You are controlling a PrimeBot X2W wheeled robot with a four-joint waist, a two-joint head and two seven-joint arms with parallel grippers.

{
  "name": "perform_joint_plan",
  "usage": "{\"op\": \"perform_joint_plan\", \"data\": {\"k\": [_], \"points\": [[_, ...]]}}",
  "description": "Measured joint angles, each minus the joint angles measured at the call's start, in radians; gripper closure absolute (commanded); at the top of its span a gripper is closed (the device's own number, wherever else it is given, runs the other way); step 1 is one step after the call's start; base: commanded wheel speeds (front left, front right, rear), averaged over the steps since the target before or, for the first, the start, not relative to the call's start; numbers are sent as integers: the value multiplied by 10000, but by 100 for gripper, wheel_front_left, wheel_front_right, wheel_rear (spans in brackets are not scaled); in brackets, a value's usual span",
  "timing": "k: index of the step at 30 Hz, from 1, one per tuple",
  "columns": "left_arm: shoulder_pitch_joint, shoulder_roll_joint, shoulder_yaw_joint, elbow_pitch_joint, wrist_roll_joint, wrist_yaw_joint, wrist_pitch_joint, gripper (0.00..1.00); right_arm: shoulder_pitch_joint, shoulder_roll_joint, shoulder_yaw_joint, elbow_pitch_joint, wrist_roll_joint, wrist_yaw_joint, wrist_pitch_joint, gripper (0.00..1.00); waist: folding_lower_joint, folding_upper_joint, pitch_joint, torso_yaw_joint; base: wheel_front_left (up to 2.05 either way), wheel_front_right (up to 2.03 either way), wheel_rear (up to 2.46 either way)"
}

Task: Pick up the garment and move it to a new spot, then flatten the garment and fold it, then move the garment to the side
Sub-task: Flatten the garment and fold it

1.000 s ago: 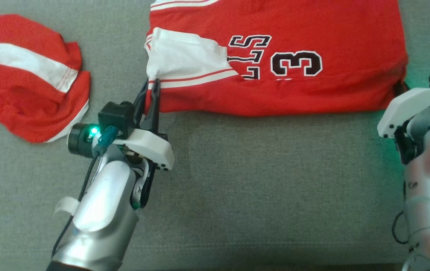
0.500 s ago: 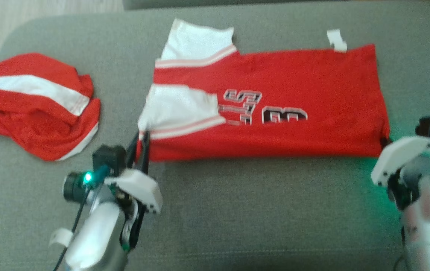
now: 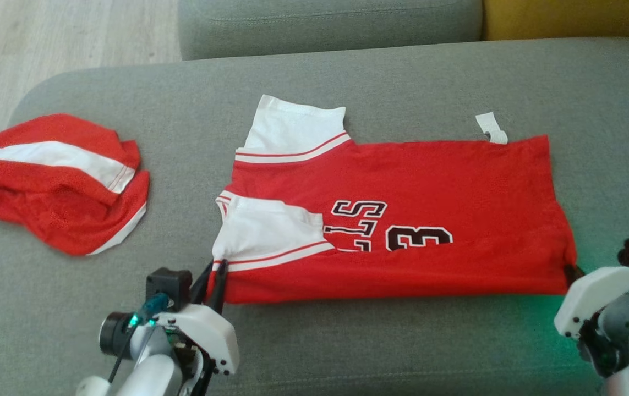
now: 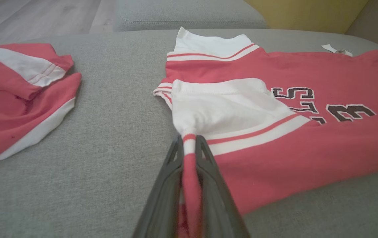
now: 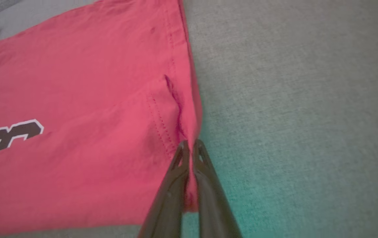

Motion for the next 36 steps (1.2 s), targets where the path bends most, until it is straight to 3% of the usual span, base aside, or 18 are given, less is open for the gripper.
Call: {"op": "perform_joint_plan", "data": {"k": [1,2,3,4,10,15,20,29,36], "points": [[15,13,-61,-2,4,15,61,95,88,59,-90,-203,-17,0,-12,59,0,0,10,-25,0,0,0],[24,19,-104,-2,6,52,61,58,165,115,-150,-430,-67,0,-50,0,0,0,33,-49,0,0,0],[24,19,-109,-2,27,121,58,9,192,176,-192,-602,-117,0,-115,0,0,0,60,-76,0,0,0],[23,19,-86,-6,44,180,46,0,190,207,-178,-771,-134,0,-207,0,0,0,91,-106,0,0,0],[-525,13,336,-343,81,573,-771,0,-211,228,8,-1887,-86,0,-1791,0,0,0,570,-333,0,0,0],[-1660,17,416,-376,196,581,-895,0,-840,186,669,-2194,-86,0,-2644,0,0,0,970,-511,0,0,0],[-3431,211,272,98,341,-130,-305,0,-1864,173,1271,-2240,-75,0,-3164,0,0,0,1629,-819,0,0,0],[-7460,1335,-12,2441,307,-2146,2192,0,-3999,153,2368,-2109,-84,0,-3544,0,3,0,3093,-1589,0,0,0],[-9319,1921,-663,4232,-128,-2406,3730,0,-5095,169,3229,-1900,-69,0,-3812,0,4,0,4039,-2351,0,0,0]]}}
